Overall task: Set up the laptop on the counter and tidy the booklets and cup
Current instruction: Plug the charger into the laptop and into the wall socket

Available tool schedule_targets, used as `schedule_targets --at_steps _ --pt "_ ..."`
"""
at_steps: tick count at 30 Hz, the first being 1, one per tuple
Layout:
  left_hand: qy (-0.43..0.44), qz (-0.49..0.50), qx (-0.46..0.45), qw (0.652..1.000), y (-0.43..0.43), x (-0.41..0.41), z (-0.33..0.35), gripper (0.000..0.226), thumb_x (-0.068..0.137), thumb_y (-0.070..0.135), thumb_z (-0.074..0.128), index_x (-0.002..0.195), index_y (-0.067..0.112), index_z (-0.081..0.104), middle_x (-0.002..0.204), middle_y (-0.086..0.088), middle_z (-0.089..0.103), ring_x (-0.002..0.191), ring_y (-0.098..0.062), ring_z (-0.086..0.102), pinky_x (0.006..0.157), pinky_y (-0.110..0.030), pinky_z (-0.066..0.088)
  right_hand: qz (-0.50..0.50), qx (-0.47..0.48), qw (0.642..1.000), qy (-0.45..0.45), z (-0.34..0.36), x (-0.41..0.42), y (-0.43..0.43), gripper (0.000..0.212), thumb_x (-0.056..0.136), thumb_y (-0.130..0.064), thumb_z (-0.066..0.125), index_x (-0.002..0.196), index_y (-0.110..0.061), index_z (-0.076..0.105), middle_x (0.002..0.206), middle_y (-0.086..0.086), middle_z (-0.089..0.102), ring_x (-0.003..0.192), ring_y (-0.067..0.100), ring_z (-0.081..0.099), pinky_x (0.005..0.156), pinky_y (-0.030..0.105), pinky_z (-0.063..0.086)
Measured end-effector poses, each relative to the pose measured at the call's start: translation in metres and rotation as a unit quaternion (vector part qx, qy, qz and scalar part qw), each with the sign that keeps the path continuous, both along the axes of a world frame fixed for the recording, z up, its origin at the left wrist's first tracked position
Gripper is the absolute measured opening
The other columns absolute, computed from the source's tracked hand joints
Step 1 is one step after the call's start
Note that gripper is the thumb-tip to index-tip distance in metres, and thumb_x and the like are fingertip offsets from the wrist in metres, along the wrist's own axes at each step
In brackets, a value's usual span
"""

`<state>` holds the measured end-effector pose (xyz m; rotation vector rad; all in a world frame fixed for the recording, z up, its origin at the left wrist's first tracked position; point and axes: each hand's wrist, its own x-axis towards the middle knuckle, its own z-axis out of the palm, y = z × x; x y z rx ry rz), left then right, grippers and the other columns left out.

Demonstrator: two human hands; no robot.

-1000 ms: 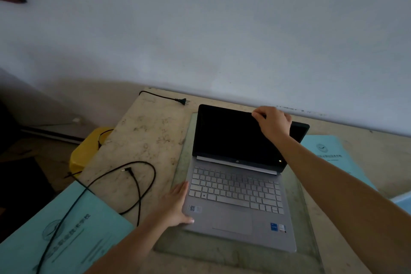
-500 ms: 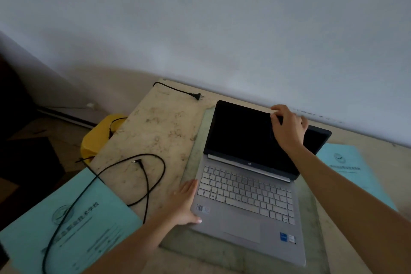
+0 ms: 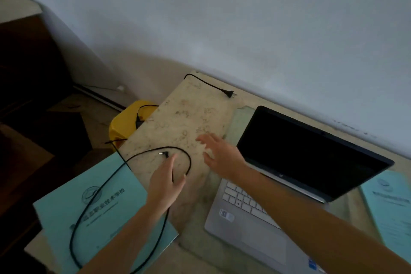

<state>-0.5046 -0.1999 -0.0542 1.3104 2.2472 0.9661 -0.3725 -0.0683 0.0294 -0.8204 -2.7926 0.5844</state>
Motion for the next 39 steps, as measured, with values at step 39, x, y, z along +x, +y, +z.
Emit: schedule_targets --at_steps 39 --pt "0.207 -0.352 -0.075 0.910 0.041 0.181 -0.004 0.082 0.088 0.063 0.035 0.147 0.030 -0.010 0.157 0.005 -0.016 0.144 -0.017 -0.019 0.119 -0.040 -0.005 -0.381 -0.207 0.900 0.036 -0.078 0.255 -0.080 0.020 0.091 -0.034 0.053 0.104 -0.032 0.068 0.100 -0.010 0.071 0.086 0.008 0.063 0.073 0.028 0.052"
